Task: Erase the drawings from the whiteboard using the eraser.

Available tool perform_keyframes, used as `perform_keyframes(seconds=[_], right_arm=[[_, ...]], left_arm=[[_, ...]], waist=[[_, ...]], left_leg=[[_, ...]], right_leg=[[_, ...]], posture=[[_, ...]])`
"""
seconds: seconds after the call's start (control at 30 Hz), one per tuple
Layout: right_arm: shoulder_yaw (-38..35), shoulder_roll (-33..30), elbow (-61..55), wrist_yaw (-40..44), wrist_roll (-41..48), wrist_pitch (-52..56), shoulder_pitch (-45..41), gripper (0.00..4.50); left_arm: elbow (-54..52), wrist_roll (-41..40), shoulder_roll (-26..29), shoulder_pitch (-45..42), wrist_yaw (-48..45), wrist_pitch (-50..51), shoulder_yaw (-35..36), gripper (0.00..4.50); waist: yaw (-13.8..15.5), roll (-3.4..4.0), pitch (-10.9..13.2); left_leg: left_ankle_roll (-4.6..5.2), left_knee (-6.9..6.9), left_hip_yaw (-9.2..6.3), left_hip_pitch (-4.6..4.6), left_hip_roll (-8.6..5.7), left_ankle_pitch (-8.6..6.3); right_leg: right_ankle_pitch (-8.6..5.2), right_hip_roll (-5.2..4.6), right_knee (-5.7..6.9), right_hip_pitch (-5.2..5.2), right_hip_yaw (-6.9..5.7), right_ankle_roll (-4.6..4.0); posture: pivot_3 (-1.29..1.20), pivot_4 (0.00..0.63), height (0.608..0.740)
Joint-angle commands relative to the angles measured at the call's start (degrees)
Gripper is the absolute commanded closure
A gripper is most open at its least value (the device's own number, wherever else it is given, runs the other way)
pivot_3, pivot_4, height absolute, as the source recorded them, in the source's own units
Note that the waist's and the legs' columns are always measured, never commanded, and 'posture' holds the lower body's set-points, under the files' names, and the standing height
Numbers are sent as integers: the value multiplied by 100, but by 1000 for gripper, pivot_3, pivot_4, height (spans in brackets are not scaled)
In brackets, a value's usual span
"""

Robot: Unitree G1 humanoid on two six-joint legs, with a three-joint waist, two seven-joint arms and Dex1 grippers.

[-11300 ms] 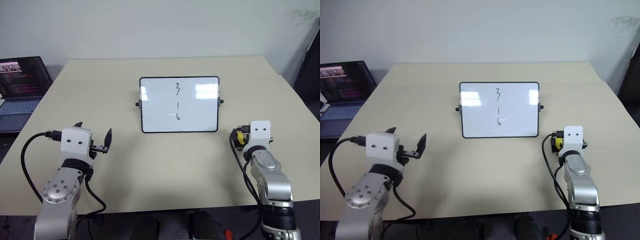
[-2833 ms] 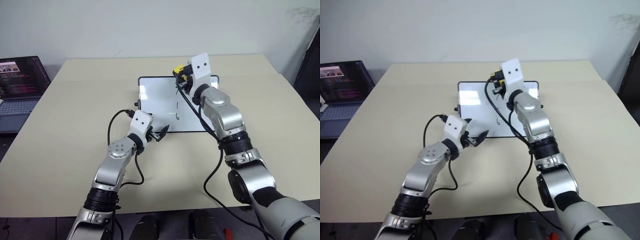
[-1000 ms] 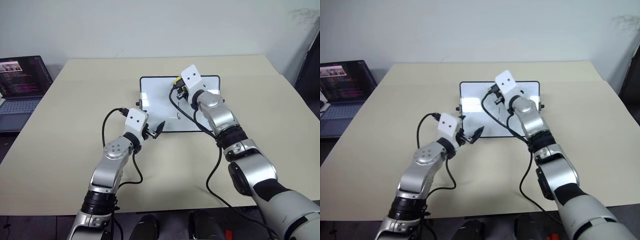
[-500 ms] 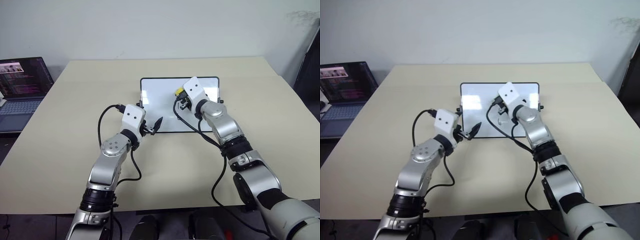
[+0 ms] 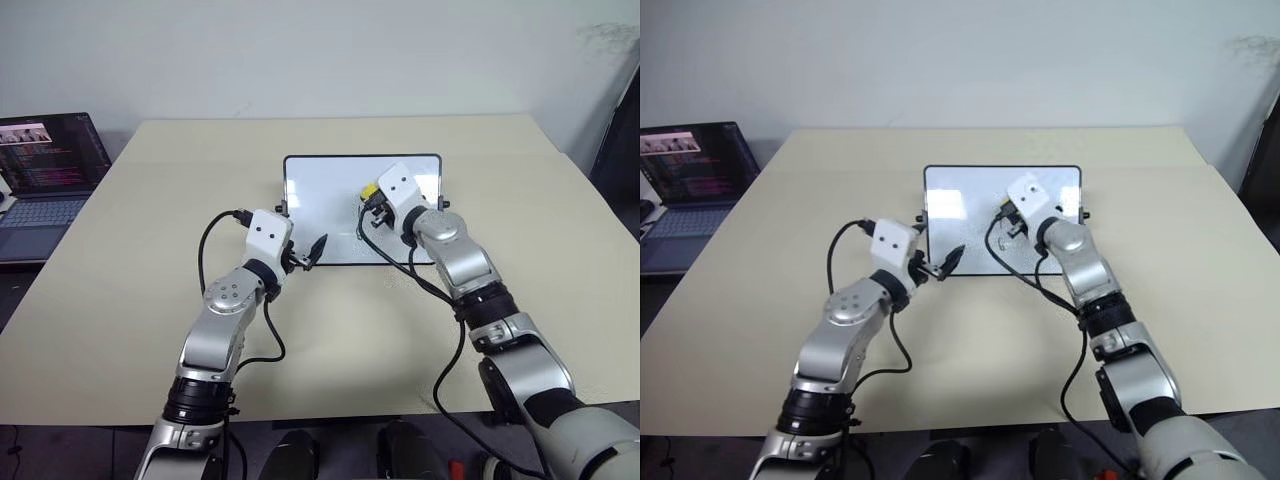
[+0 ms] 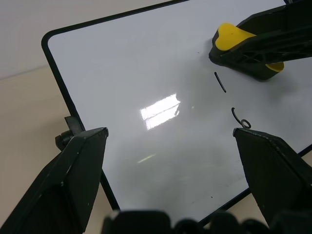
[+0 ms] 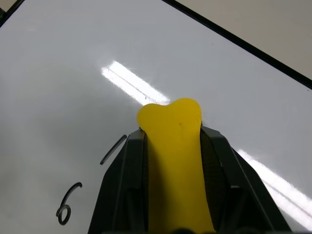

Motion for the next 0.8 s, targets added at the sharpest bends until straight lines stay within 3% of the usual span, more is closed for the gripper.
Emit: perform_keyframes(seconds=[0.03,0.33,0.53,0.8], right_arm=[[-112,-176,-165,18,-45,506,197,3391],[-542,-90,-1937,151,521,1895,237,3391],[-541,-409,-3532,460,920,3553,728,3391],[-591,-435,-4195,259,1147,4345,1032,3391]], left_arm=[[-97,1,-25,-37,36,-118,35,0],[-127,-18,-9,-15,13,-99,52,0],[-269,-86,6,121,-89,-24,16,0],[-311,-119,30,137,-213,51,2,0]], waist=[[0,0,0],[-2,2,2],[-4,2,2],[-12,3,4]], left_leg=[[0,0,-1,0,0,0],[-1,-3,-16,-13,1,0],[-5,-15,-28,-23,6,-2],[-3,-15,-27,-25,6,-5]], right_leg=[[0,0,0,0,0,0],[0,-1,-3,-11,-1,0],[-2,-10,-24,-20,1,1],[-2,-10,-27,-21,0,2]], posture=[[0,150,740],[0,150,740],[0,150,740],[0,150,740]])
